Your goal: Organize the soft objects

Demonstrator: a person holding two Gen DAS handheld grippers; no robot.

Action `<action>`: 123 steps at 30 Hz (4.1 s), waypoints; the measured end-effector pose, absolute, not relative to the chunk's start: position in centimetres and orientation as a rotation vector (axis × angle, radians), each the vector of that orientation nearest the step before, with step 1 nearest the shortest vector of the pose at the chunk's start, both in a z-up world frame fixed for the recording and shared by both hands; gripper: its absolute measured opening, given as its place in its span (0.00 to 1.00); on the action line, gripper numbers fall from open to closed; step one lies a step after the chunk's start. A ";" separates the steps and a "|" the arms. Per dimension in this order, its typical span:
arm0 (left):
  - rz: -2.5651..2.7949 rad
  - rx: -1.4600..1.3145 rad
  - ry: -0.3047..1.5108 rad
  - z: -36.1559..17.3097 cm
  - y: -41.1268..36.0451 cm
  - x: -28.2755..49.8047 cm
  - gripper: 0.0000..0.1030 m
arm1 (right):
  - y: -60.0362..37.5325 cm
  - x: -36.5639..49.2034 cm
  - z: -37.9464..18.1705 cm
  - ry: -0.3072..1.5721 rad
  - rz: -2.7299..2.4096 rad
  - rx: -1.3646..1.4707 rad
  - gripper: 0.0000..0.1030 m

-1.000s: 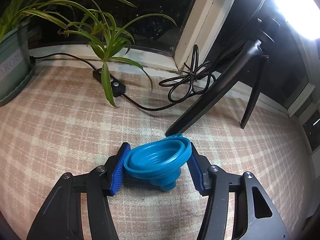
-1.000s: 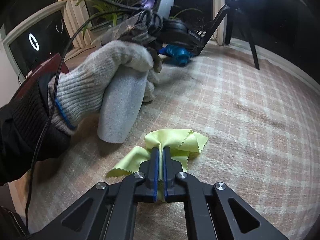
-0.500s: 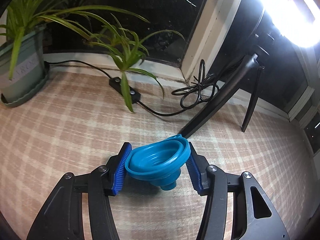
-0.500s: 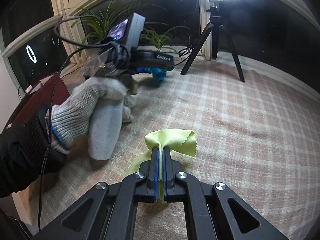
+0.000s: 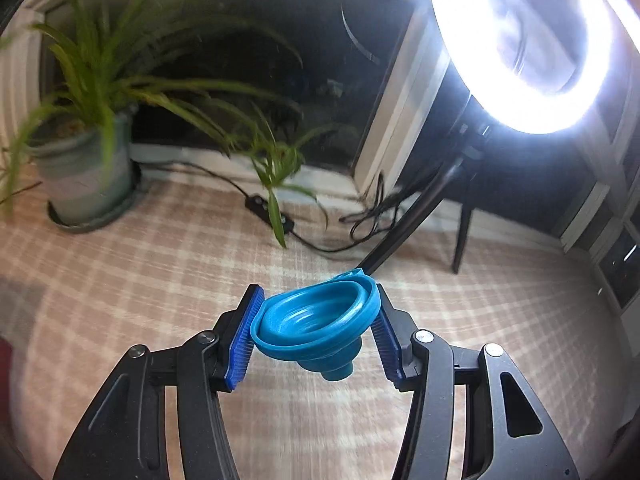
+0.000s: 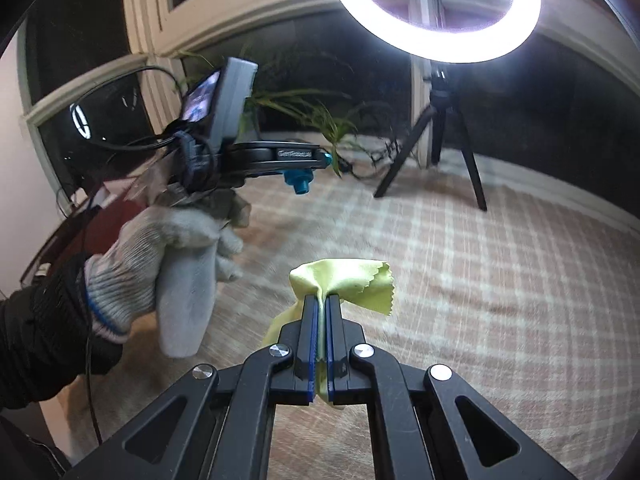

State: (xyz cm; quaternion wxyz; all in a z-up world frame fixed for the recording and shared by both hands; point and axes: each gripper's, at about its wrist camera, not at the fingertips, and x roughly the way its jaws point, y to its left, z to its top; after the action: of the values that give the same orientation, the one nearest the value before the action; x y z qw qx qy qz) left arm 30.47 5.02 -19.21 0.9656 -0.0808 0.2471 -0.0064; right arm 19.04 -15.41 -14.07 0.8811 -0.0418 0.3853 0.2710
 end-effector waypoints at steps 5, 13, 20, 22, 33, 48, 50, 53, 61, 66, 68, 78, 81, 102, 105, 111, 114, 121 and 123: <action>0.006 -0.164 0.424 -16.6 6.0 24.7 0.50 | -14.6 17.6 -10.9 0.737 0.622 -0.107 0.03; 0.107 -0.195 0.370 -13.5 9.8 14.8 0.50 | -11.4 15.1 -6.9 0.652 0.763 -0.148 0.03; 0.249 -0.212 0.369 -11.9 14.5 6.4 0.50 | -5.9 12.9 -5.2 0.604 0.933 -0.197 0.03; 0.303 -0.217 0.363 -11.7 16.2 4.0 0.50 | -3.9 12.1 -4.9 0.591 0.980 -0.208 0.03; 0.475 -0.247 0.404 -11.5 25.0 -3.8 0.50 | 8.4 10.6 -3.6 0.615 1.169 -0.199 0.03; 0.430 -0.321 0.489 -13.5 30.7 -2.3 0.51 | 23.2 15.1 -8.6 0.787 1.129 -0.298 0.03; 0.421 -0.318 0.498 -13.6 30.9 -2.0 0.52 | 24.1 15.6 -9.2 0.806 1.122 -0.295 0.03; 0.413 -0.312 0.509 -13.9 31.4 -1.5 0.54 | 25.1 16.3 -9.7 0.818 1.104 -0.295 0.04; 0.420 -0.286 0.519 -13.8 31.9 -0.7 0.66 | 26.0 17.6 -9.8 0.840 1.086 -0.248 0.51; 0.424 -0.284 0.511 -13.4 31.7 -1.2 0.67 | 25.6 18.3 -9.5 0.858 1.075 -0.197 0.52; 0.424 -0.281 0.508 -13.3 31.5 -1.5 0.67 | 25.2 18.3 -9.2 0.852 1.072 -0.193 0.52; 0.427 -0.289 0.477 -12.1 29.7 -3.4 0.67 | 22.3 17.2 -8.2 0.832 1.079 -0.182 0.57; 0.434 -0.289 0.469 -11.6 29.1 -4.0 0.67 | 21.0 16.7 -7.9 0.822 1.072 -0.181 0.59; 0.538 -0.234 0.464 -10.5 21.3 -7.3 0.73 | 10.0 12.5 -6.1 0.746 1.025 -0.209 0.76; 0.558 -0.243 0.464 -10.6 19.8 -7.9 0.73 | 7.8 11.8 -6.0 0.738 1.023 -0.197 0.77; 0.597 -0.245 0.447 -10.5 16.6 -8.7 0.73 | 3.6 10.7 -5.5 0.730 1.023 -0.199 0.80; 0.609 -0.251 0.437 -10.4 14.6 -9.2 0.73 | 1.8 9.9 -5.2 0.720 1.035 -0.205 0.81; 0.638 -0.270 0.417 -10.5 11.5 -10.3 0.74 | -1.5 8.4 -4.4 0.688 1.069 -0.217 0.84; 0.652 -0.271 0.408 -10.5 10.8 -10.7 0.74 | -2.2 7.9 -4.1 0.669 1.076 -0.224 0.84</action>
State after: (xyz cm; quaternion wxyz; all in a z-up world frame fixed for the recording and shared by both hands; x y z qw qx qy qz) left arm -10.66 10.81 -10.50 0.9181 -0.1320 0.1982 0.3169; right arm 7.85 -2.22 -4.11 0.8002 -0.1046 0.3120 0.5014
